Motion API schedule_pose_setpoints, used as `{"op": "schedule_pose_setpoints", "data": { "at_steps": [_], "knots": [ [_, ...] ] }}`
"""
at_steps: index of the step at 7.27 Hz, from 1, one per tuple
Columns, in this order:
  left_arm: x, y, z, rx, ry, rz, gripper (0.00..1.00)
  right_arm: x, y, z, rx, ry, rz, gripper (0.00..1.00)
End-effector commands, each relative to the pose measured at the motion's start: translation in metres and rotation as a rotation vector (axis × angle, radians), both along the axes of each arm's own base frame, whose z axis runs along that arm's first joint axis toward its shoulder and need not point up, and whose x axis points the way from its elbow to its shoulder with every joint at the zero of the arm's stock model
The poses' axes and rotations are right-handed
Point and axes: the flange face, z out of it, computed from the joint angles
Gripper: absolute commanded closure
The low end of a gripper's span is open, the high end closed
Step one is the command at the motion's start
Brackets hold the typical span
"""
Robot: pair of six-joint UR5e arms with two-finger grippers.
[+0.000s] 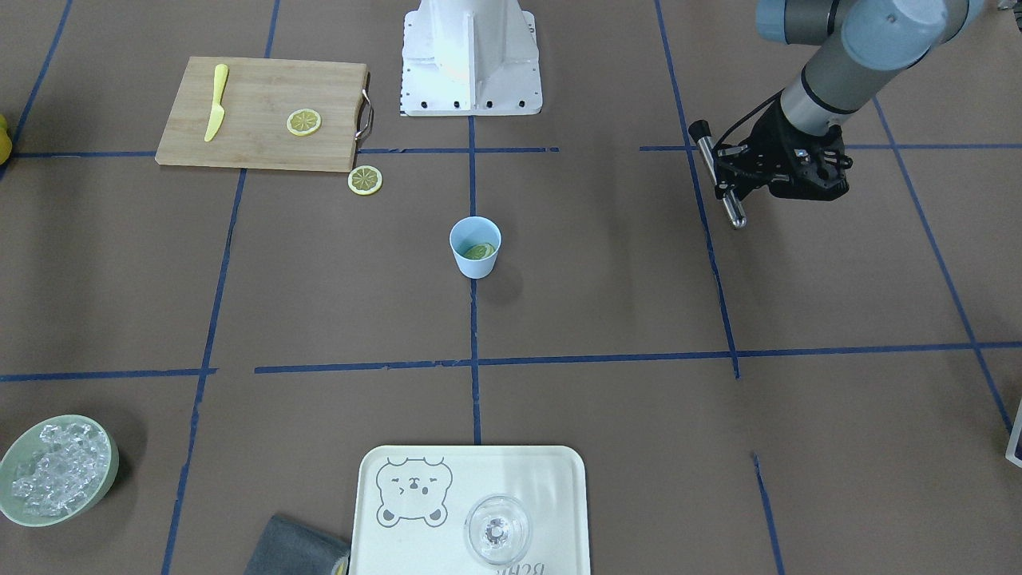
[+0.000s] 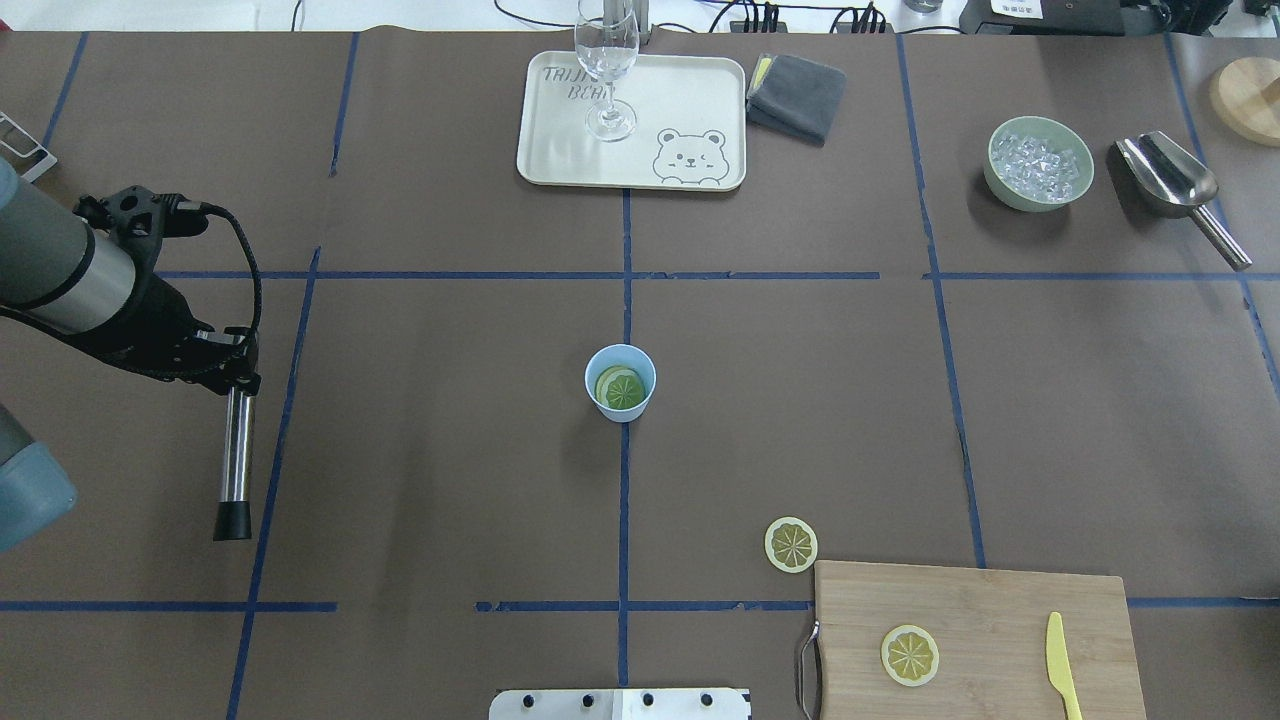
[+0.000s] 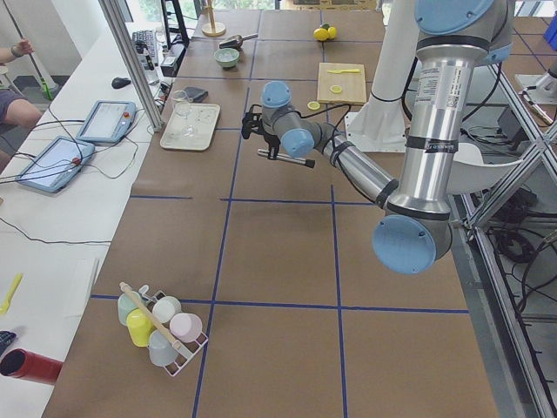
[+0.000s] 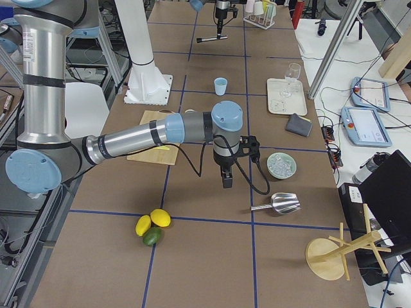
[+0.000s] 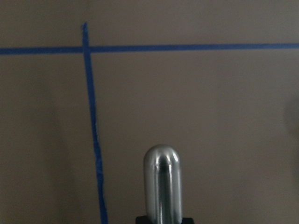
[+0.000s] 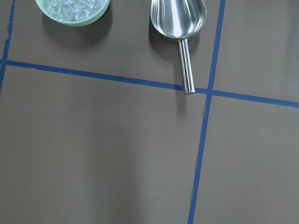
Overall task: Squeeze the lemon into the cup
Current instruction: 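Lift the muddler out of the cup with the left gripper, then set the muddler upright on the table and release it with the left gripper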
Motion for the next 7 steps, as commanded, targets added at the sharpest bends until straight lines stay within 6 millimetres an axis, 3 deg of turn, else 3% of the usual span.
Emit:
{"op": "schedule_pose_setpoints", "data": {
  "at_steps": [1,3,4,7],
  "knots": [
    [0.015,-0.021,0.049,0.021,-0.151,0.069,1.00,0.000,0.000,-0.002,0.002,-0.001,0.002,0.00],
    [0.039,-0.060,0.094,0.086,-0.293,0.130,1.00,0.000,0.001,-0.004,0.006,-0.001,0.003,0.00],
    [0.045,-0.071,0.098,0.087,-0.312,0.127,1.00,0.000,0.002,-0.006,0.009,-0.001,0.003,0.00],
    [0.041,-0.077,0.112,0.071,-0.329,0.132,1.00,0.000,0.001,-0.007,0.013,-0.001,0.002,0.00]
  ]
}}
